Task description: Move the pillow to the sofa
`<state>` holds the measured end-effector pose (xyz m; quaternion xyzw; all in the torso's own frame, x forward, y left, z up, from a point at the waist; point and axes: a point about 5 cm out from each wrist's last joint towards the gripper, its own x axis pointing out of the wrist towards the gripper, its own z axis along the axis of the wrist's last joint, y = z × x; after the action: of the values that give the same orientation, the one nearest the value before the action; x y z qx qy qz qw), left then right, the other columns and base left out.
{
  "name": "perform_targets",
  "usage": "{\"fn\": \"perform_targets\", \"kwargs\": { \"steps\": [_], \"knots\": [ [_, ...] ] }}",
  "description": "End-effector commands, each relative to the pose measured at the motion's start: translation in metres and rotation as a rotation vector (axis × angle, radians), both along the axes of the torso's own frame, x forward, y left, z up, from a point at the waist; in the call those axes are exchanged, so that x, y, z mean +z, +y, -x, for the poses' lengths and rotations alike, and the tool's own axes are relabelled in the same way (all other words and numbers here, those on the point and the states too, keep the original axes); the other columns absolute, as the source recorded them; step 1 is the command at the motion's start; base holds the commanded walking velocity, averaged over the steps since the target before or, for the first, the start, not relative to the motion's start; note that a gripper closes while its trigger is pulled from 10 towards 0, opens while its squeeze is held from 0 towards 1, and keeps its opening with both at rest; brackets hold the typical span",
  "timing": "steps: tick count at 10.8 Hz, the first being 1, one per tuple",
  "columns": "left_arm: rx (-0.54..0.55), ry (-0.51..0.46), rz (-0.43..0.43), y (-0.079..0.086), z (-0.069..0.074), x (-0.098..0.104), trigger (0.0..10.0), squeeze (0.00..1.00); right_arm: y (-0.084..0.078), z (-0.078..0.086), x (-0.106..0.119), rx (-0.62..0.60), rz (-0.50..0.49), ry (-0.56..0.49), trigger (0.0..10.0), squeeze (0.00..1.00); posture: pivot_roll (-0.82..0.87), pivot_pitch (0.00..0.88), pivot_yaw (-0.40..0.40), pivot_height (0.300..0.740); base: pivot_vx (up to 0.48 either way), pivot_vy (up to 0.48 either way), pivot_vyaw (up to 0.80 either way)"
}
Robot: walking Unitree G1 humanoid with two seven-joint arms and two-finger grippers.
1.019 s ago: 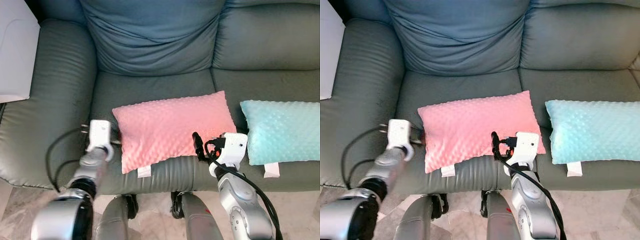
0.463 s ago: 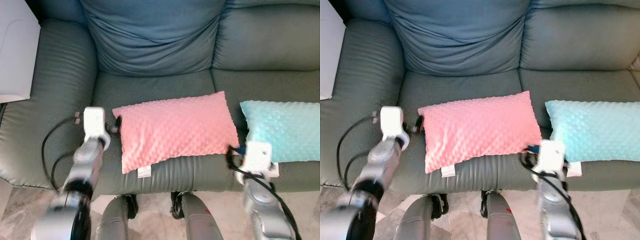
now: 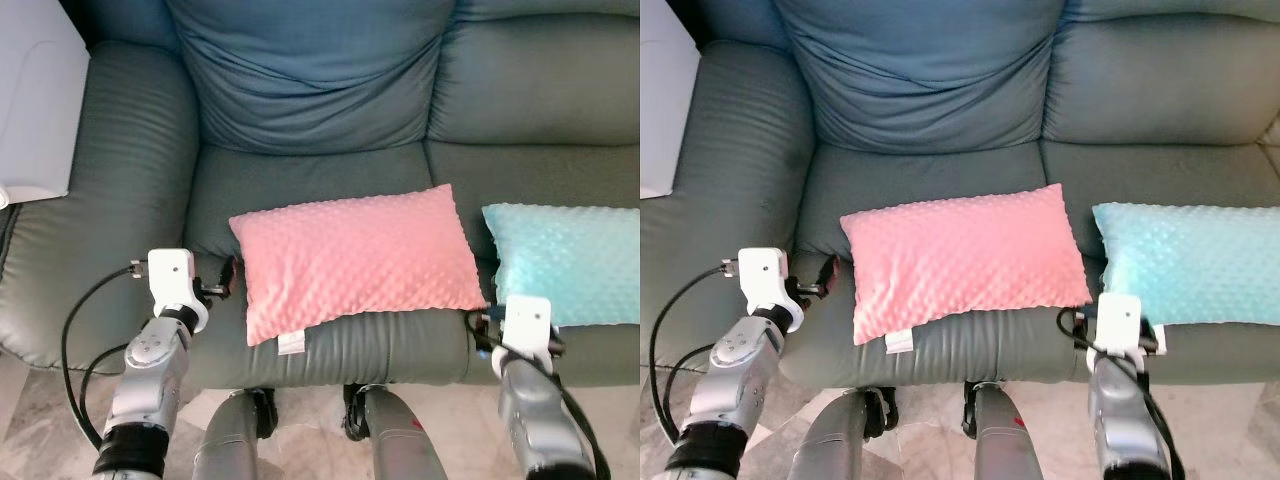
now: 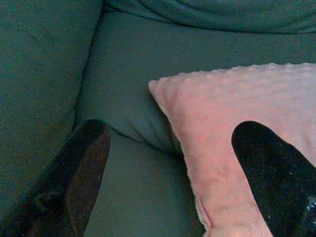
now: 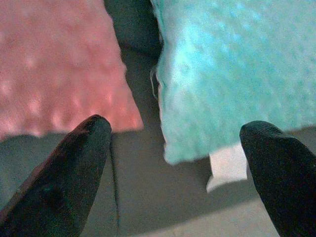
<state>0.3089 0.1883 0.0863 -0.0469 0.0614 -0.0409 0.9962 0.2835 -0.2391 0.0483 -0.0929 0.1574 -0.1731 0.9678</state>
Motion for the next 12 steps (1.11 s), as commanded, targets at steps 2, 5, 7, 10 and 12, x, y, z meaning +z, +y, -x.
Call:
{"fn": "perform_targets", "kwargs": {
  "steps": [2,5,7,10,12],
  "knots": [
    [-0.069,0.045,0.031,-0.013,0.019,0.0,10.0,0.0,-0.006,0.0,-0.017,0.028,-0.036,0.035,10.0,0.0,-0.04,0.411,0.01,0.74,0.0,0.0,0.0],
    [-0.079,0.077,0.03,-0.01,0.036,0.003,10.0,0.0,-0.009,-0.016,-0.013,0.035,0.026,0.043,10.0,0.0,0.01,0.426,0.026,0.74,0.0,0.0,0.0],
    [-0.071,0.096,0.022,-0.006,0.043,0.009,10.0,0.0,-0.01,-0.017,-0.018,0.041,0.033,0.072,10.0,0.0,0.03,0.434,0.038,0.74,0.0,0.0,0.0],
    [-0.078,0.098,0.014,-0.002,0.047,0.015,10.0,0.0,-0.004,-0.019,-0.019,0.079,-0.017,0.044,10.0,0.0,0.05,0.445,0.059,0.74,0.0,0.0,0.0],
    [-0.086,0.106,0.012,0.001,0.051,0.016,10.0,0.0,-0.002,-0.026,-0.014,0.087,-0.024,0.017,10.0,0.0,0.07,0.444,0.067,0.74,0.0,0.0,0.0]
  ]
}}
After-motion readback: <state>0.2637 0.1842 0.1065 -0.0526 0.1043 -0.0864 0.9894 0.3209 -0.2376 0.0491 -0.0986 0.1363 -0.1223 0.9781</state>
